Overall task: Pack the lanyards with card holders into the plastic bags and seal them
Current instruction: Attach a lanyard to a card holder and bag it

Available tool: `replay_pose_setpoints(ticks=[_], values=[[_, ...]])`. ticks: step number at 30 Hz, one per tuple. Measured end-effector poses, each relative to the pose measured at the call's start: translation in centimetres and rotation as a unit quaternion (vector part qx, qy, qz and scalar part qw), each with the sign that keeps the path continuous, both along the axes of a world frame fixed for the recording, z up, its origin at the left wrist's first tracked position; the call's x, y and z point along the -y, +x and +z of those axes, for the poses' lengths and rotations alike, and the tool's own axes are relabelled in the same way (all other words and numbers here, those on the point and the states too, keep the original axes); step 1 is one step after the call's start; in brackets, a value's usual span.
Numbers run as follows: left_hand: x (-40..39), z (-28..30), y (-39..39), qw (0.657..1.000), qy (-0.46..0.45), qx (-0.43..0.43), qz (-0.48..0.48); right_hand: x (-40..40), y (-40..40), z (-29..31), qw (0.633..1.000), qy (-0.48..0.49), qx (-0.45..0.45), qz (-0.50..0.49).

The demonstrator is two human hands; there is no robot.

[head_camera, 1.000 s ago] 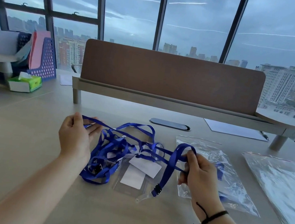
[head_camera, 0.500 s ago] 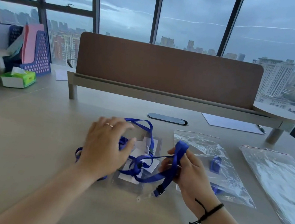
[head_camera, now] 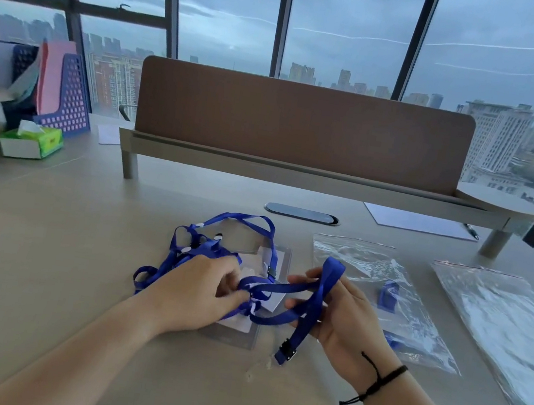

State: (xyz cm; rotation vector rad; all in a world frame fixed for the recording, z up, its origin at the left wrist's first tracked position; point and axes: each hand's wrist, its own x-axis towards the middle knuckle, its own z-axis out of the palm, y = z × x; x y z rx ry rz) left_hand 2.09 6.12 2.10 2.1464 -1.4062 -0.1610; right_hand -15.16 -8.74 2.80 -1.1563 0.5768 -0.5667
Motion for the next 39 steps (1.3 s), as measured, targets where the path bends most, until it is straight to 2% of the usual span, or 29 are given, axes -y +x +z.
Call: replay_pose_setpoints(ticks=[4,6,7,9,11,16,18,19,20,21,23,24,25,27,29,31,32,33,34,35,36,37,39], values=[[0.1,-0.2,0.0,0.997,-0.047,-0.054,-0.011,0.2,0.0,0.2,0.997,0.057,0.056,0.02],[0.2,0.3,0.0,0.978,-0.128,-0.165,0.006,0.2,0.1,0.3,0.993,0.075,0.083,0.03],[0.2,0.8,0.0,0.952,-0.178,-0.248,0.013,0.2,0.1,0.3,0.992,0.083,0.091,0.028],[0.1,1.9,0.1,0.869,-0.268,-0.416,0.029,0.4,0.0,0.3,0.991,0.098,0.095,0.008],[-0.1,2.8,0.2,0.789,-0.32,-0.523,0.02,0.7,0.0,0.3,0.99,0.104,0.097,-0.017],[-0.8,3.2,0.8,0.651,-0.363,-0.667,0.006,1.0,0.0,0.1,0.987,0.119,0.1,-0.047],[-0.8,3.2,1.6,0.63,-0.386,-0.673,0.038,1.2,-0.1,0.2,0.986,0.125,0.093,-0.058],[-0.8,3.2,2.0,0.642,-0.395,-0.654,0.066,1.2,-0.2,0.3,0.987,0.122,0.088,-0.061],[-0.8,3.2,2.3,0.671,-0.402,-0.614,0.106,1.2,-0.2,0.4,0.987,0.119,0.083,-0.062],[-0.6,2.9,2.7,0.72,-0.401,-0.545,0.155,1.2,-0.2,0.5,0.988,0.118,0.08,-0.061],[-0.7,2.1,3.5,0.831,-0.359,-0.344,0.249,1.0,-0.1,0.6,0.989,0.114,0.075,-0.053],[-0.7,1.7,3.7,0.868,-0.325,-0.244,0.285,0.9,0.0,0.7,0.99,0.11,0.071,-0.047],[-0.8,1.4,3.9,0.888,-0.294,-0.162,0.313,0.7,0.1,0.8,0.992,0.102,0.067,-0.038],[-1.2,1.2,4.3,0.894,-0.262,-0.068,0.357,0.7,0.2,0.6,0.995,0.075,0.063,-0.028],[-1.3,1.1,4.6,0.885,-0.27,-0.017,0.379,0.7,0.3,0.3,0.997,0.026,0.054,-0.039],[-1.2,1.0,4.0,0.885,-0.321,0.047,0.334,0.5,0.3,0.2,0.994,-0.089,0.017,-0.062],[-1.1,1.0,3.2,0.894,-0.35,0.054,0.275,0.3,0.4,0.5,0.985,-0.158,-0.015,-0.068],[-0.7,0.9,2.1,0.911,-0.363,0.009,0.195,0.0,0.6,0.8,0.972,-0.222,-0.039,-0.069],[-0.4,0.7,0.7,0.928,-0.347,-0.081,0.105,-0.2,0.9,1.3,0.957,-0.278,-0.048,-0.066],[0.0,0.6,-0.8,0.93,-0.31,-0.195,0.01,-0.5,1.3,1.7,0.941,-0.33,-0.05,-0.065],[0.5,0.3,-2.0,0.915,-0.265,-0.296,-0.063,-0.7,1.6,2.3,0.922,-0.378,-0.048,-0.061],[1.1,0.2,-3.0,0.898,-0.224,-0.36,-0.117,-1.0,2.0,2.7,0.905,-0.421,-0.043,-0.054],[1.7,0.0,-4.4,0.892,-0.167,-0.388,-0.159,-1.6,2.6,3.7,0.879,-0.474,-0.029,-0.031]])
